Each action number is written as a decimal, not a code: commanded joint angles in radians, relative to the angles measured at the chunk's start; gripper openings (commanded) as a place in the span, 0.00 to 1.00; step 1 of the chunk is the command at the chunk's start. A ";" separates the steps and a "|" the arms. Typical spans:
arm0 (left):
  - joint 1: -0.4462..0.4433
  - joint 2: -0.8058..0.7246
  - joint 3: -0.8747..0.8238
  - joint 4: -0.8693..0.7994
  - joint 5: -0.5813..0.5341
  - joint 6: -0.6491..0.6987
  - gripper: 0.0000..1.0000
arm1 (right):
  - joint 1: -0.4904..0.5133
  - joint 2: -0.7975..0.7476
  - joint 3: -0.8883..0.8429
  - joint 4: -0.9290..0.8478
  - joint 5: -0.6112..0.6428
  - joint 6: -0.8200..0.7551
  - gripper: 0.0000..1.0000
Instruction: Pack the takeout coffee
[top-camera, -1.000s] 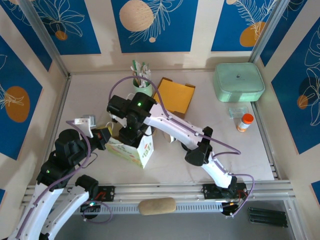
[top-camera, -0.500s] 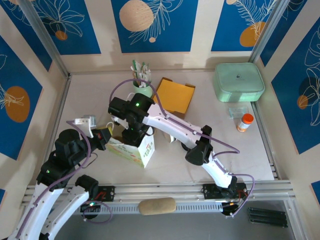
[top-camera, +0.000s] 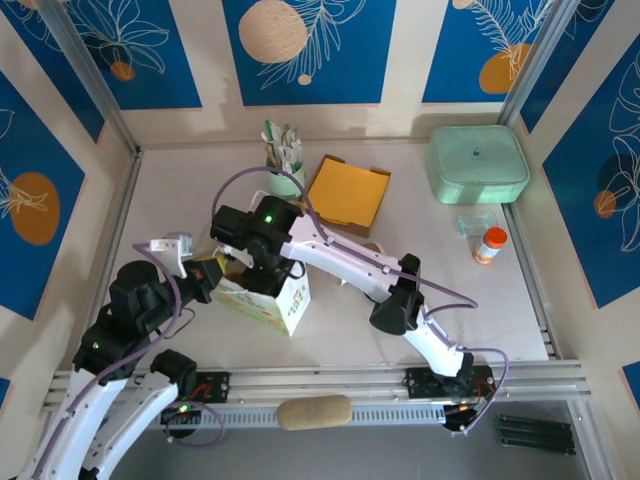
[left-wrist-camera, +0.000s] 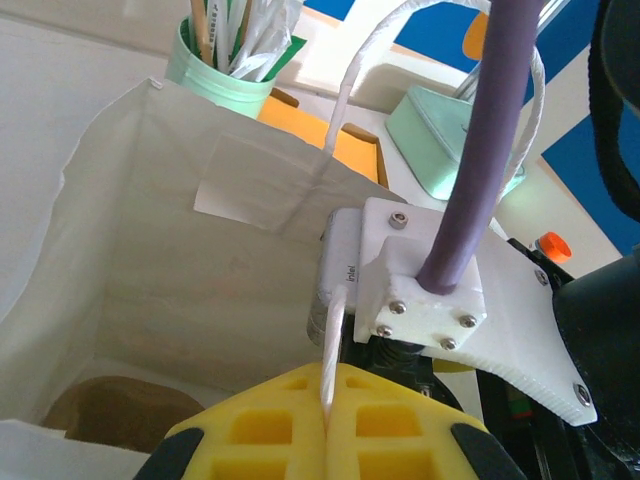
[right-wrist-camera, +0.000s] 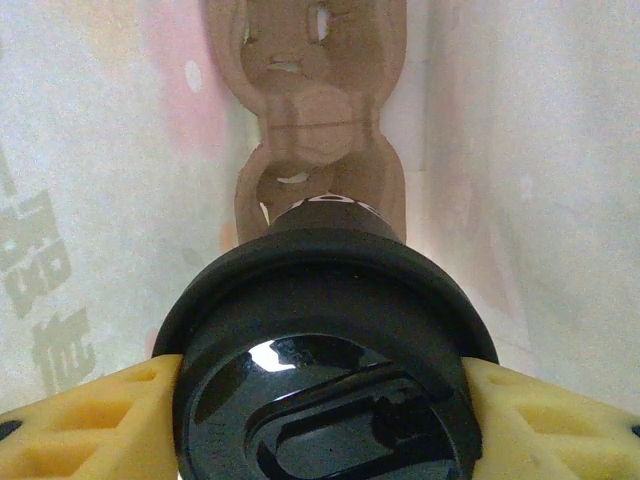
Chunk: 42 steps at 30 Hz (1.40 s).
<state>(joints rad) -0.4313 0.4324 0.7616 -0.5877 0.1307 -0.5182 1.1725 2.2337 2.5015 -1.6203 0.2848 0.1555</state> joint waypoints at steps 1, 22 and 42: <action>0.003 -0.015 -0.007 -0.007 0.020 -0.005 0.00 | 0.016 0.025 0.003 -0.055 0.011 -0.011 0.48; 0.003 -0.032 0.008 -0.036 -0.008 -0.007 0.00 | -0.005 0.039 -0.011 -0.048 -0.013 -0.004 0.49; 0.003 -0.030 0.017 -0.069 -0.042 -0.005 0.00 | -0.038 0.039 -0.086 0.035 -0.086 -0.037 0.48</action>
<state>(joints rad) -0.4313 0.4129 0.7616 -0.6189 0.1143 -0.5179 1.1381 2.2631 2.4302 -1.5791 0.2344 0.1387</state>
